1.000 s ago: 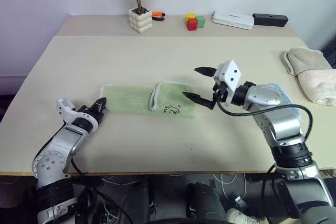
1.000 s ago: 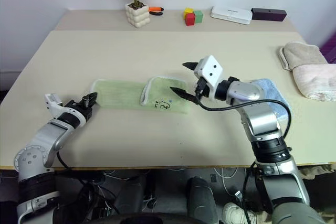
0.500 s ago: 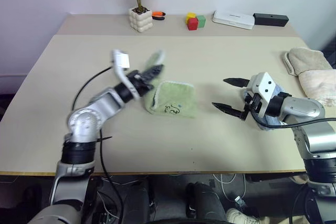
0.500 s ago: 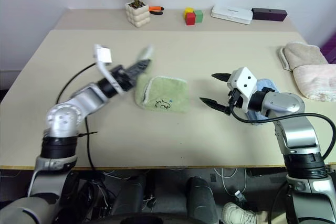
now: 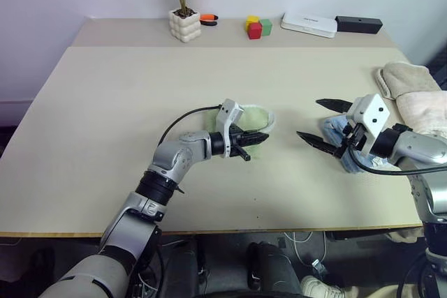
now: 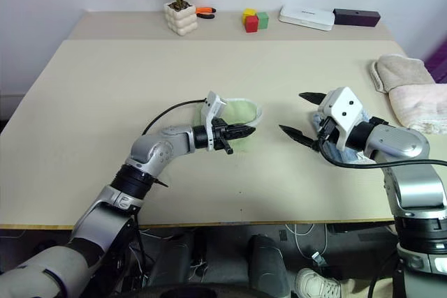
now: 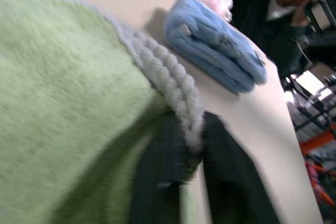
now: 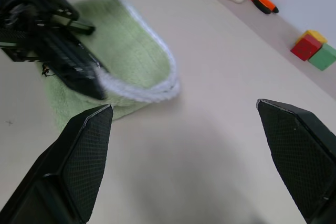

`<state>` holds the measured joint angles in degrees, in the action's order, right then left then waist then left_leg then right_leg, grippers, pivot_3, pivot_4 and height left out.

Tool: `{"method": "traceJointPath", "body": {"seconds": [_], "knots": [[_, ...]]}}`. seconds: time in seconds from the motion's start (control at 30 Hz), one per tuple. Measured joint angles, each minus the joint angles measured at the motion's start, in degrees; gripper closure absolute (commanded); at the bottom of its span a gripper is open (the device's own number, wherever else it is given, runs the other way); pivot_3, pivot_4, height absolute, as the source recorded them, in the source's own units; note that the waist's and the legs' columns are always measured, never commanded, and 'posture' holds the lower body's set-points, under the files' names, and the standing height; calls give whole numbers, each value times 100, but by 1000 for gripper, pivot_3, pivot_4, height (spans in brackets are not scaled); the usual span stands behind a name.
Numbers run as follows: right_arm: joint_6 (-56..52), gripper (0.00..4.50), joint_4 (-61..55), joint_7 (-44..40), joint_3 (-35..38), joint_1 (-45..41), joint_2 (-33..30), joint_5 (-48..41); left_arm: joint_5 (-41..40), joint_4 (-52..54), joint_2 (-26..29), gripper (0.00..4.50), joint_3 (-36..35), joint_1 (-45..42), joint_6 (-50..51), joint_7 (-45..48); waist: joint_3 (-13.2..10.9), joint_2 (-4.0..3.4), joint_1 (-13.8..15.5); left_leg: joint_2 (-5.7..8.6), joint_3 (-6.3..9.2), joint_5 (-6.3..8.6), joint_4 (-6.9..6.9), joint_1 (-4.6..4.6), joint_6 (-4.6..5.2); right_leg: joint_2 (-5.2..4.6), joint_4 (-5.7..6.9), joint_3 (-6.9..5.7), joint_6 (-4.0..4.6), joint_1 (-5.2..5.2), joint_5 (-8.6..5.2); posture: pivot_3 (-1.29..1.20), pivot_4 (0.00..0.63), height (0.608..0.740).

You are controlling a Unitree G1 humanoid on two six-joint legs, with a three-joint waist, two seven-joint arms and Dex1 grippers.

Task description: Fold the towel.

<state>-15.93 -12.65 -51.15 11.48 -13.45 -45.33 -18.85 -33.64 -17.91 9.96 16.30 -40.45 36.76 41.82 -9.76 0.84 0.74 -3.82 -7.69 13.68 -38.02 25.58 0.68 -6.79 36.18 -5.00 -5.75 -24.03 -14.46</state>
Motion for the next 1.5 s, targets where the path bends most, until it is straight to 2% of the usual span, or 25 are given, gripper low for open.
{"method": "traceJointPath", "body": {"seconds": [0.17, 0.37, 0.6, 0.7, 0.8, 0.93, 0.97, 1.0, 1.23, 1.4, 1.5], "knots": [[-2, 0, -48, 110, -3, -31, 7, 5, 45, 197, -16, 68, -98, 58, 210, 270, 0, 0, -4, 0, 1, 0, -1, 0, 1, 0, 1, 0, 0, 1, 0, 0, 150, 735], [97, 0, 366, 403, -49, -529, 268, 24, -194, 1239, 185, 68, -442, 462, 288, 786, -1, -3, -32, -1, -1, -1, -2, -3, 0, 0, 5, 0, -2, 1, 1, 0, 150, 735], [148, 0, 979, 997, -105, -1351, 847, 53, -1349, 2132, 240, 68, -1666, 442, 629, 794, -2, -6, -15, 0, -1, -19, -7, -5, -28, 0, 9, 0, -6, 8, 3, 0, 150, 735], [-6, 0, 1062, 1370, -214, -1581, 1243, 70, -1285, 1888, 94, 68, -2102, 263, 315, 227, -2, -6, -11, 1, -3, -19, -7, -12, -28, 1, 11, 0, -9, 15, 5, 0, 150, 735], [-168, 0, 1071, 2050, -335, -1714, 1782, 252, -823, 1189, -68, 68, -2562, 59, -388, -623, -2, -6, -15, 2, -4, -19, -7, -13, -28, 2, 10, -2, -9, 18, 5, 0, 150, 735], [-432, 0, 895, 2736, -617, -1573, 2457, 419, -389, 707, -201, 68, -2802, 107, -906, -1250, -2, -6, -9, 2, -14, -22, -5, -6, -33, 2, 10, -5, -13, 14, 7, 0, 150, 735], [-529, 569, 774, 2847, -762, -1500, 2631, 452, -344, 670, -270, 595, -2841, 147, -942, -1363, -2, -6, -12, 2, -15, -22, -4, -5, -33, 1, 9, -5, -14, 14, 7, 0, 150, 735], [-614, 882, 708, 2940, -870, -1458, 2774, 456, -315, 645, -335, 912, -2841, 173, -961, -1419, -2, -6, -11, 2, -15, -22, -5, -3, -33, 1, 9, -5, -14, 13, 7, 0, 150, 735], [-1032, 4462, 442, 3734, -1173, -1315, 3597, 617, -24, 642, -839, 4483, -2471, 367, -1033, -1607, -2, -6, -30, 2, -12, -21, -6, -4, -32, 2, 11, -5, -18, 14, 10, 0, 150, 735], [-1044, 4462, 514, 4074, -1600, -938, 3947, 972, 323, 619, -1018, 4483, -2135, 485, -1155, -1707, 1, -8, -58, 2, -13, -21, -2, -7, -32, 3, 10, -5, -17, 14, 9, 0, 150, 735], [-1123, 4462, 1050, 4133, -1913, -757, 4163, 1140, 534, 390, -1018, 4483, -1983, 673, -1194, -1716, 1, -8, -116, 2, -12, -21, -2, -6, -32, 4, 12, -6, -17, 14, 10, 0, 150, 735]]}}
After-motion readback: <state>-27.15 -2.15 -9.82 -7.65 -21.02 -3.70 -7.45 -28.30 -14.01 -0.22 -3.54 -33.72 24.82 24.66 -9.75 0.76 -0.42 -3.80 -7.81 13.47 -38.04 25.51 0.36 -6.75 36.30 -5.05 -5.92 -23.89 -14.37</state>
